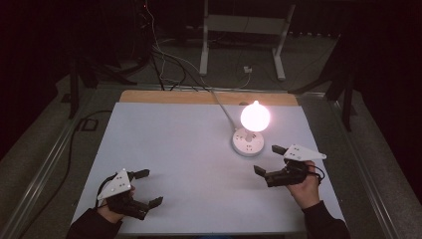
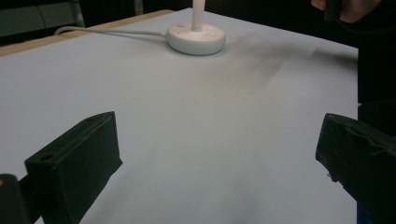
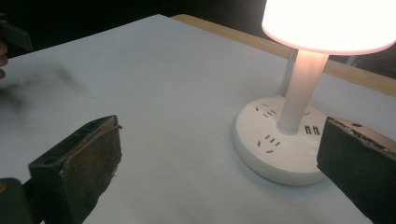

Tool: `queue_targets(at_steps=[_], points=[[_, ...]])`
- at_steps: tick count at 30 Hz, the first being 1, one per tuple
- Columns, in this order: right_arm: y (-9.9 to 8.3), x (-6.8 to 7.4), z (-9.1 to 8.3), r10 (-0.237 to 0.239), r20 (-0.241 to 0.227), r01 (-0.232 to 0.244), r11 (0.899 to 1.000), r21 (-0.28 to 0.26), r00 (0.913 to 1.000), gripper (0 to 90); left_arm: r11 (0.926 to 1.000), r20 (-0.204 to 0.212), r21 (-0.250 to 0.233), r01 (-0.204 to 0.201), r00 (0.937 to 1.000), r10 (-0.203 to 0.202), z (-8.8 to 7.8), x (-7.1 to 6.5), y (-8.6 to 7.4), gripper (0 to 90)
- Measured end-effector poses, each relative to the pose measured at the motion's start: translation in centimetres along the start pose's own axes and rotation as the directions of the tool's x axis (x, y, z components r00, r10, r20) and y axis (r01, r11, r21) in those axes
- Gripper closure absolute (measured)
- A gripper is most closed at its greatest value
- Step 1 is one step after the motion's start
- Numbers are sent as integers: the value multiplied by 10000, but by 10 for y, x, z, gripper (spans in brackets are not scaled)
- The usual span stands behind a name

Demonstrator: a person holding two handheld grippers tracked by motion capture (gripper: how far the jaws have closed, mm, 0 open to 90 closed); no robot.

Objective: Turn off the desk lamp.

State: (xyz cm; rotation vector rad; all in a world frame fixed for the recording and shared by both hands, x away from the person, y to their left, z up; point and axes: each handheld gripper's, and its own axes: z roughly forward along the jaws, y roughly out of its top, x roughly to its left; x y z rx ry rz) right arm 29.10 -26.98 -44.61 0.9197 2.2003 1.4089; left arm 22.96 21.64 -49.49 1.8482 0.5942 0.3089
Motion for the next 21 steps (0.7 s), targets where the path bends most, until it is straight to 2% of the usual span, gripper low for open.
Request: queue_targets(at_steps=[14,21], points=[[1,-20,15,114,396,-124,9996,252,9991,0,10000,-47,24,9,10000,-9,0,0,0,5],[-4,-34,23,283,668,-310,9987,399,9974,0,10000,-65,31,66,10000,-66,0,1,0,5]])
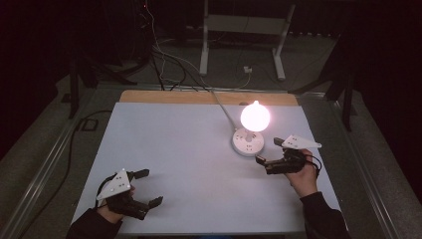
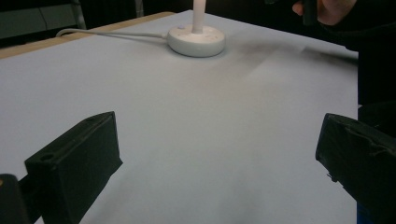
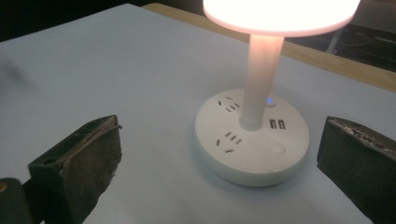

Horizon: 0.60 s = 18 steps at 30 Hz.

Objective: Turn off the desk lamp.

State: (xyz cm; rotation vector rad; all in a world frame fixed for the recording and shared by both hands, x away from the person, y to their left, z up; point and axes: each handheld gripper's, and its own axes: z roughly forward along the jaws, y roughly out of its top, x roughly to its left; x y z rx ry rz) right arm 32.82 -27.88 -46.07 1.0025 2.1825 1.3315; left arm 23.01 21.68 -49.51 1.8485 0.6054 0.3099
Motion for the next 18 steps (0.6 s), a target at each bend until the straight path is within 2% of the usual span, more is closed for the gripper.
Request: queue_targets(at_steps=[4,7,9,12,14,18], points=[[-2,-8,4,244,70,-245,9997,73,9997,0,10000,15,-14,2,10000,-2,0,0,0,5],[-3,-12,8,412,411,-415,9991,68,9983,0,10000,9,-3,21,10000,-21,0,0,0,5],[-3,-16,10,649,351,-655,9977,155,9973,0,10000,6,2,4,10000,-4,0,0,0,5],[-3,-19,16,733,626,-757,9965,360,9953,0,10000,3,9,40,10000,-40,0,0,0,5],[-3,-21,19,814,816,-852,9954,438,9933,47,10000,-8,10,17,10000,-17,0,0,0,4],[-3,-23,25,863,1108,-923,9945,500,9901,70,10000,-4,27,33,10000,-33,0,0,0,4]])
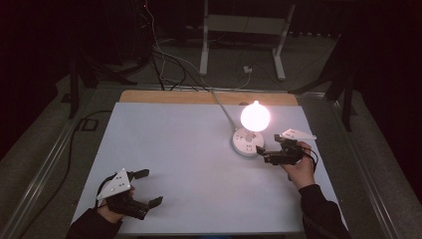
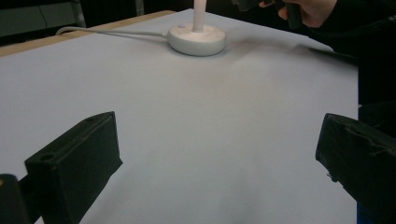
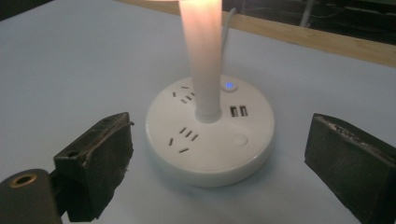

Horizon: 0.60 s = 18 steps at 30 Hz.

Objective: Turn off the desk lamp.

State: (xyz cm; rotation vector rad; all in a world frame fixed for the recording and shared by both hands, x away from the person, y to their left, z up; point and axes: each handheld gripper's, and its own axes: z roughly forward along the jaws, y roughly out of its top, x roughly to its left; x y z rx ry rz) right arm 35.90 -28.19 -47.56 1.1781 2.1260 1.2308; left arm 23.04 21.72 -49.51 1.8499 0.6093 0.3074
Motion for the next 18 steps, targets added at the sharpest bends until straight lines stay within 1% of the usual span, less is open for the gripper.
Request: queue_targets(at_steps=[1,2,3,5,9,13,15,16,18], points=[[1,0,2,59,5,-59,10000,11,10000,77,10000,-14,-6,-17,10000,17,0,0,0,5],[1,0,3,122,21,-122,9999,86,9999,108,10000,-13,-7,-20,10000,20,0,0,0,5],[2,0,4,81,192,-83,9999,90,9998,138,10000,-3,-11,-16,10000,16,0,0,0,4],[4,0,7,188,260,-191,9998,98,9995,158,10000,-7,1,1,10000,-1,0,0,0,5],[6,-2,11,355,543,-357,9994,18,9979,279,10000,2,-11,-7,10000,7,0,0,0,4],[7,-6,15,649,848,-654,9978,41,9943,469,10000,-6,-15,-3,10000,3,0,0,0,4],[6,-7,17,654,1058,-662,9978,43,9922,554,10000,6,-1,-9,10000,9,0,0,0,4],[6,-7,19,675,1075,-693,9975,130,9919,601,10000,9,-4,10,10000,-10,0,0,0,5],[7,-8,21,685,1391,-718,9972,190,9879,719,10000,4,-25,24,10000,-24,0,0,0,5]])
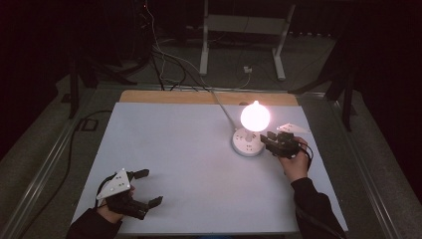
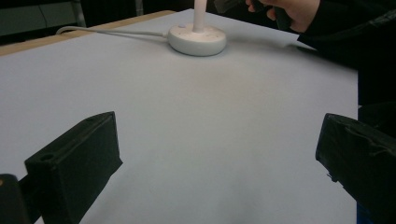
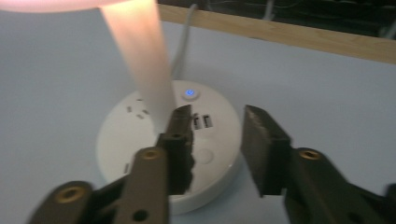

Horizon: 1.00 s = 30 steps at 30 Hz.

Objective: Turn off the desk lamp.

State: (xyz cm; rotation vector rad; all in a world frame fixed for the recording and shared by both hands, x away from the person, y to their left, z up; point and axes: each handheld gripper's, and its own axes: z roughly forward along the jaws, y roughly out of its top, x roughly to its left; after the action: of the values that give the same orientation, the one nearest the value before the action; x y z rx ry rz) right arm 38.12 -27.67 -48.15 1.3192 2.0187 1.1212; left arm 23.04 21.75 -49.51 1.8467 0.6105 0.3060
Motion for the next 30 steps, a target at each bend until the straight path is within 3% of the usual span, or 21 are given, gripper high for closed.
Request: queue_targets(at_steps=[3,5,23,30], points=[[1,-2,4,72,134,-74,9998,173,9999,875,10000,3,19,-41,10000,41,0,0,0,4],[1,-2,6,84,225,-90,9995,288,9997,895,10000,-15,-9,16,10000,-16,0,0,0,5],[-9,7,26,1,130,-11,9968,793,9999,899,10000,-6,30,-13,10000,13,-1,0,0,4],[-10,10,27,-43,123,34,9972,742,9999,899,10000,-4,51,-42,10000,42,-1,0,0,5]])
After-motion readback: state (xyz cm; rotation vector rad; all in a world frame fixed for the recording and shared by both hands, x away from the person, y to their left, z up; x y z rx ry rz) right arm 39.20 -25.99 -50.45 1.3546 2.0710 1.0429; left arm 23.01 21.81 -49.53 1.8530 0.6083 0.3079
